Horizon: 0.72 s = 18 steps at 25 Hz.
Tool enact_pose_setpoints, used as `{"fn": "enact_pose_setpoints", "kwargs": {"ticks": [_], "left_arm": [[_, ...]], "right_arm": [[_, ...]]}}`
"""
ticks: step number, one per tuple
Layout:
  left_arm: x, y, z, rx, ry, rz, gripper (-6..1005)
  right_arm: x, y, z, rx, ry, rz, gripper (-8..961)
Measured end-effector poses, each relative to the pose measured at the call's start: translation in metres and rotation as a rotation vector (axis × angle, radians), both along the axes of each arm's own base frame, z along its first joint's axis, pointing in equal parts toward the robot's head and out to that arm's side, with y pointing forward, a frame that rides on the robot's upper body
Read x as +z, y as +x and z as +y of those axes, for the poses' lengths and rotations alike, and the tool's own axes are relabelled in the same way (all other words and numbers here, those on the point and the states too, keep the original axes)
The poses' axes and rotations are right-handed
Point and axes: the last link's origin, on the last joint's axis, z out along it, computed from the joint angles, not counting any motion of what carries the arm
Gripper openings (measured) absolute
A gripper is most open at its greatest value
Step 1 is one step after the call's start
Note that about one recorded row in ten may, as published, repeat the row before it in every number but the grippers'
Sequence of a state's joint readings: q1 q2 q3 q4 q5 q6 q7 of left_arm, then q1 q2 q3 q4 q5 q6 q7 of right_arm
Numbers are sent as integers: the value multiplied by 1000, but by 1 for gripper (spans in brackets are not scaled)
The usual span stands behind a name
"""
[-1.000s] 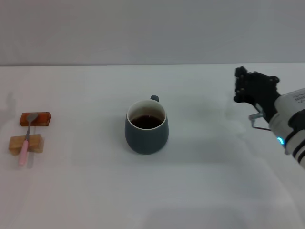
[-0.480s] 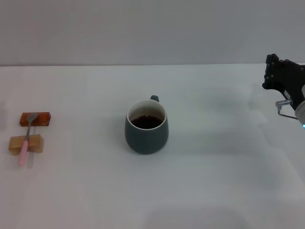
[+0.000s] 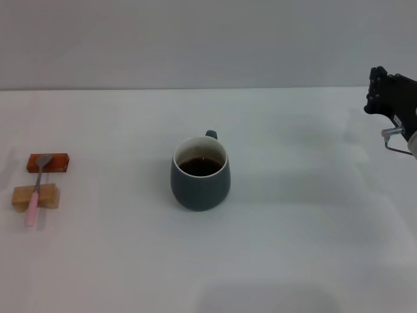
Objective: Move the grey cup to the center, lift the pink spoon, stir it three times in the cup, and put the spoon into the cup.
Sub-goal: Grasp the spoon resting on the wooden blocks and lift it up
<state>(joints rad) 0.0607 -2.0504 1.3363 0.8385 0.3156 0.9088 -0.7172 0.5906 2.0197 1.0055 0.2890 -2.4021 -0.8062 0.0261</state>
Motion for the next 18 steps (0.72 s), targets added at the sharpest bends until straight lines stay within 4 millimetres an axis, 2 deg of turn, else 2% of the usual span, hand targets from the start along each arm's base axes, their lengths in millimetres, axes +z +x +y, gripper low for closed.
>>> {"fn": "enact_pose_setpoints", "kwargs": {"ticks": [5,13,18], "left_arm": [[-4,-6,-15,28,-27,23,839],[-16,-11,-28,101,-90,41,844],[-27,-7,-39,104,-126,28,839]], "right_arm": [[3,0,4,-11,8,1,32],[5,-3,11,-22,14,-2,33],[5,-6,14,-17,12,-3,33]]}}
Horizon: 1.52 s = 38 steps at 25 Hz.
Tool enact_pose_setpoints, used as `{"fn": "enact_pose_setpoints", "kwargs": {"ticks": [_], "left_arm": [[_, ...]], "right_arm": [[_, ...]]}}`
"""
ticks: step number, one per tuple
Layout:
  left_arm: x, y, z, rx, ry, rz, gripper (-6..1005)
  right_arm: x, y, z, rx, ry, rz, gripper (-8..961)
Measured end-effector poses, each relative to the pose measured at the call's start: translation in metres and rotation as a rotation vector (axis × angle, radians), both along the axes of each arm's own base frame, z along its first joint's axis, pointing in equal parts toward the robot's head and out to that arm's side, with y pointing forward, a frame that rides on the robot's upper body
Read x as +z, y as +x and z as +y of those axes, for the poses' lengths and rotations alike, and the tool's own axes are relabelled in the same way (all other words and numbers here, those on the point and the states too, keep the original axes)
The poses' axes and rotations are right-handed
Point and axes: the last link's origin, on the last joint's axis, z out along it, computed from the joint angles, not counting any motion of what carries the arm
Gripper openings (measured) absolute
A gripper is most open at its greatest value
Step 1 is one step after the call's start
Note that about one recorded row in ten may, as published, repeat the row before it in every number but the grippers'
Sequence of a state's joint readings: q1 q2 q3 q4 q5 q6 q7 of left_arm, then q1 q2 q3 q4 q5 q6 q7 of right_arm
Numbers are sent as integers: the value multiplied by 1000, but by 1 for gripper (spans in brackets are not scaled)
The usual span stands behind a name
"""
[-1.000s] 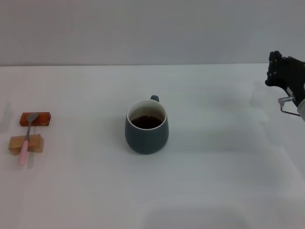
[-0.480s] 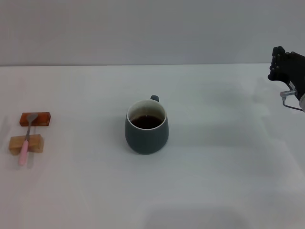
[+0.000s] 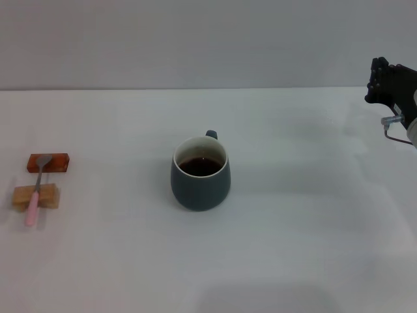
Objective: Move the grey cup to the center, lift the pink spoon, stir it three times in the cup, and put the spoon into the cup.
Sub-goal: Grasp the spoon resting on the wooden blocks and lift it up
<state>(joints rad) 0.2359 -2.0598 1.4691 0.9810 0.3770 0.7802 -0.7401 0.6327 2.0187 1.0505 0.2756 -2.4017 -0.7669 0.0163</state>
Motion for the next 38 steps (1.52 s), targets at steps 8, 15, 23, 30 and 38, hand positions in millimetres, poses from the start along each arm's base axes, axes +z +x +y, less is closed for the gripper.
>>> {"fn": "enact_pose_setpoints", "kwargs": {"ticks": [8,15,23,30,38], "left_arm": [[-25,15,-5,61,-87,19,832],[-39,19,-4,80,-114,-33,825],[-56,15,-5,105,-154,-69,818],[-65,18,-4,95,-177,-84,811],[-54,14,-1,115,-105,-40,804]], "right_arm": [[-1,-4,4,2,-4,-1,33],[0,-6,5,5,-3,-1,32],[0,-7,6,9,-4,-5,33],[0,-7,7,12,-4,-8,32],[0,-7,6,13,-4,-9,32]]}}
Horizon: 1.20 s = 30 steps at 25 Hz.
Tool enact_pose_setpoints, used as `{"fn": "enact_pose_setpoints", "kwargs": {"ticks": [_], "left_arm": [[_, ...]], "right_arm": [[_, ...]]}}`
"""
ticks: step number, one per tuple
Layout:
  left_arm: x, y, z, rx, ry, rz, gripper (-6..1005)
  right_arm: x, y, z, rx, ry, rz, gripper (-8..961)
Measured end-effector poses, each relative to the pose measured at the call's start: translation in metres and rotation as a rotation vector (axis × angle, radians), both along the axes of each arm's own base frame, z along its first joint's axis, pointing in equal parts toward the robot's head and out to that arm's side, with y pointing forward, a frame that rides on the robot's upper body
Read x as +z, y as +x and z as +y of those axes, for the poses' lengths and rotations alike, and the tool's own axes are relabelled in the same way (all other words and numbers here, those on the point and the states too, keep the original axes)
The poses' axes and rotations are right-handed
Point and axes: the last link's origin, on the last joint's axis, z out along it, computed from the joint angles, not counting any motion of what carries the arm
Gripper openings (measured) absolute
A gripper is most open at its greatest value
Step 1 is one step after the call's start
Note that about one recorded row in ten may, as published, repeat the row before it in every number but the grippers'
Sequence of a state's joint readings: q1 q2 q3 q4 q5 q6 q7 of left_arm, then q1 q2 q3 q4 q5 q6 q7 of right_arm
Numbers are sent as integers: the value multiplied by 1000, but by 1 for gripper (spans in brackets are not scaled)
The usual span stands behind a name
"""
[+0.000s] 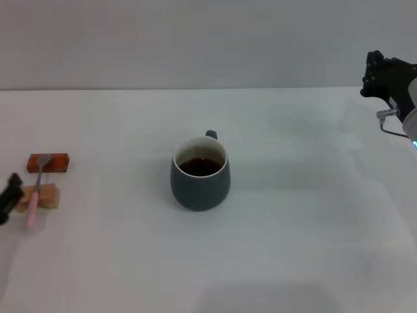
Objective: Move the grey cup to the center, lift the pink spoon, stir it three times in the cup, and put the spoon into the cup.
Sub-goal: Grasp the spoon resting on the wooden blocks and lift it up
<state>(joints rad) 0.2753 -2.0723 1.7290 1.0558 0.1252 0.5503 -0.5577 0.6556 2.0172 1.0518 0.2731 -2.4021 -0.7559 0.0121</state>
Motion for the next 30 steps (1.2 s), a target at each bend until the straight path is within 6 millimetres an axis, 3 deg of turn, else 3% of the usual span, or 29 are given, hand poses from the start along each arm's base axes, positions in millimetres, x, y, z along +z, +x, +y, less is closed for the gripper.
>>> {"fn": "enact_pose_setpoints", "kwargs": {"ticks": [3,4,7,16,20,30], "left_arm": [[5,-4,2,13,34,17,801],[18,-14,4,34,127,50,800],[27,-29,5,66,230,72,797],[22,-49,9,112,285,180,788],[15,-41,8,54,297,154,785],[-12,-21,-21,-28,246,44,775]], "right_arm": [[0,1,-1,1,0,0,33],[0,0,-1,2,-1,1,33],[-1,-1,-2,8,-2,1,33],[-2,-3,0,11,-5,3,33],[-1,-3,0,8,-3,3,32],[-2,-7,6,4,-15,-4,33]]}}
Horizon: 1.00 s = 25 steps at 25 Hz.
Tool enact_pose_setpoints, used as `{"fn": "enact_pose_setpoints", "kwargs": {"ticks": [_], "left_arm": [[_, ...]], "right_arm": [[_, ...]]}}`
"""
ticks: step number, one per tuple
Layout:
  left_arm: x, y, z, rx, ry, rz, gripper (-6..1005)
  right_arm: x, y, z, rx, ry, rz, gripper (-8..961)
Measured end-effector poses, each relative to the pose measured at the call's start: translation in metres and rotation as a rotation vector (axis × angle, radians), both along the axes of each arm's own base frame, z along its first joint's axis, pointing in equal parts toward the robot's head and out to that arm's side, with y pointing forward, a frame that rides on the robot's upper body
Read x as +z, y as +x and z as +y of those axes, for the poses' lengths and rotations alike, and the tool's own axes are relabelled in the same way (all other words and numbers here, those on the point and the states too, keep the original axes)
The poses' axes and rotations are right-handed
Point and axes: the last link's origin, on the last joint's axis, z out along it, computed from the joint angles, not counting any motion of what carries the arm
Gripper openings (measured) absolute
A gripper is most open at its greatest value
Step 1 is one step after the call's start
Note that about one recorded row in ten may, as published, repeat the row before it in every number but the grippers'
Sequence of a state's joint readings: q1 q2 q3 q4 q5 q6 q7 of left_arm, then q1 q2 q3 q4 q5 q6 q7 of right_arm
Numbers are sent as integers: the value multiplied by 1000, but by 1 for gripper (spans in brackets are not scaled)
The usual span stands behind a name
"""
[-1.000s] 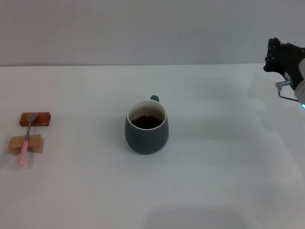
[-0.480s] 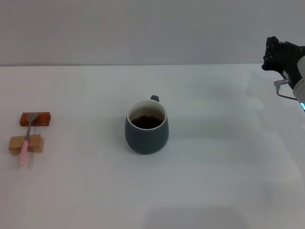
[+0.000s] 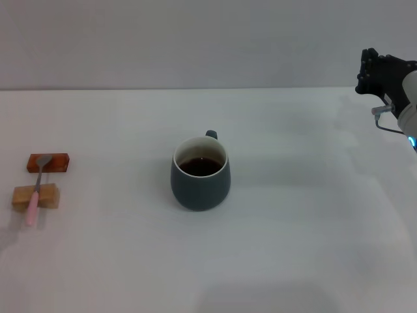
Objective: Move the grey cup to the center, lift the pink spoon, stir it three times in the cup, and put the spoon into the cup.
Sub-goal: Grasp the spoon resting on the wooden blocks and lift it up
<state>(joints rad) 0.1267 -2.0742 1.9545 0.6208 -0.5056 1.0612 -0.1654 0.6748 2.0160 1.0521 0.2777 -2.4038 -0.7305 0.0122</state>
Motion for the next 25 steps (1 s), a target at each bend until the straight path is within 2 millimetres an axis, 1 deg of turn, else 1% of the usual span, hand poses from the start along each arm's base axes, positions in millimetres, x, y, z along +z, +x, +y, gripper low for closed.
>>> {"fn": "enact_pose_setpoints", "kwargs": {"ticks": [1,3,9,15,17,19,22,25], "left_arm": [[0,0,0,0,0,0,774],[-7,1,-7,2,-25,-12,772],[-15,3,-11,-5,-52,-18,767],[-24,9,-12,-23,-85,-20,761],[-24,9,-12,-23,-85,-20,759],[-30,14,-13,-40,-105,-30,757],[-32,16,-13,-43,-110,-32,754],[-40,20,-11,-23,-133,1,752]], "right_arm": [[0,-1,1,1,0,0,33],[0,-2,2,5,-1,0,32],[0,-6,3,12,-1,1,32],[0,-9,5,19,-1,2,33],[0,-9,5,21,-1,2,33],[0,-10,6,22,-1,2,33],[-1,-10,6,24,-2,2,33],[-2,-10,5,25,-6,-1,33]]}}
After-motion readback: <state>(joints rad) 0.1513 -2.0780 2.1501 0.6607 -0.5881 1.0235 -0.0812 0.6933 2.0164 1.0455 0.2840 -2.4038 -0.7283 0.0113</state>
